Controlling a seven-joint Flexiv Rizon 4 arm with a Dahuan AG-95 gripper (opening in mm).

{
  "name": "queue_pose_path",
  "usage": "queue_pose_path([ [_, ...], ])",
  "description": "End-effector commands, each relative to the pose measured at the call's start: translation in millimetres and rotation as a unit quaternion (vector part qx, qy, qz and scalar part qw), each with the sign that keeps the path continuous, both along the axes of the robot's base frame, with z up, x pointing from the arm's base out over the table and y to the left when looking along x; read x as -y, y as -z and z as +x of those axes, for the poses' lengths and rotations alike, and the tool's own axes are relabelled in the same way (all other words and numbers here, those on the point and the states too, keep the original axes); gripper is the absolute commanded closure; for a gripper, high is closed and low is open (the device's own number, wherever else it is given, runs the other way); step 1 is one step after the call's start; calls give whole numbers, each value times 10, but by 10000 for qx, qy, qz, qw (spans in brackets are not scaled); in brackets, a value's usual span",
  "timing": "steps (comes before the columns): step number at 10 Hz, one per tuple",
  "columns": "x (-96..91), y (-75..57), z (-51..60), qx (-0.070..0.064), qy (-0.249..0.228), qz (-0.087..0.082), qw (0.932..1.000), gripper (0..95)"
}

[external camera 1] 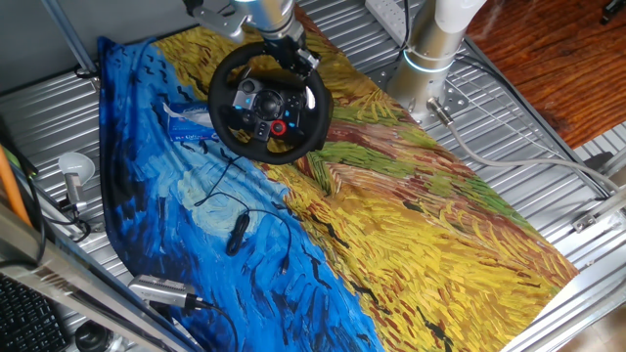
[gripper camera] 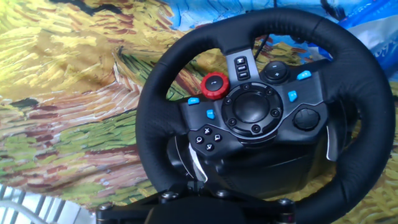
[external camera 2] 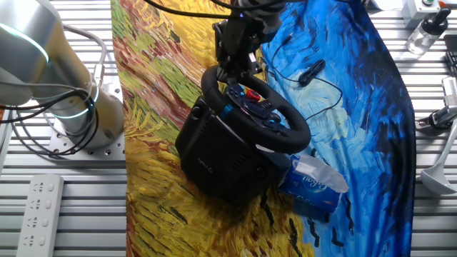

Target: Rotate the steering wheel 90 degrees clockwise

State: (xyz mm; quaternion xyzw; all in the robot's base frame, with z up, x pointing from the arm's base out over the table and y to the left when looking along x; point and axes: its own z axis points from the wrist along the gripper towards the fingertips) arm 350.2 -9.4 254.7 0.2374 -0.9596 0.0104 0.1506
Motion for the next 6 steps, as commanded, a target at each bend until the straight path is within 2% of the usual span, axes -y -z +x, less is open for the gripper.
queue_pose_path([
  [1,-1,7,-3,232,254,27,9994,950],
  [2,-1,7,-3,299,341,75,9989,950],
  [4,-1,7,-3,434,418,40,9982,950],
  [6,-1,7,-3,637,543,18,9965,950],
])
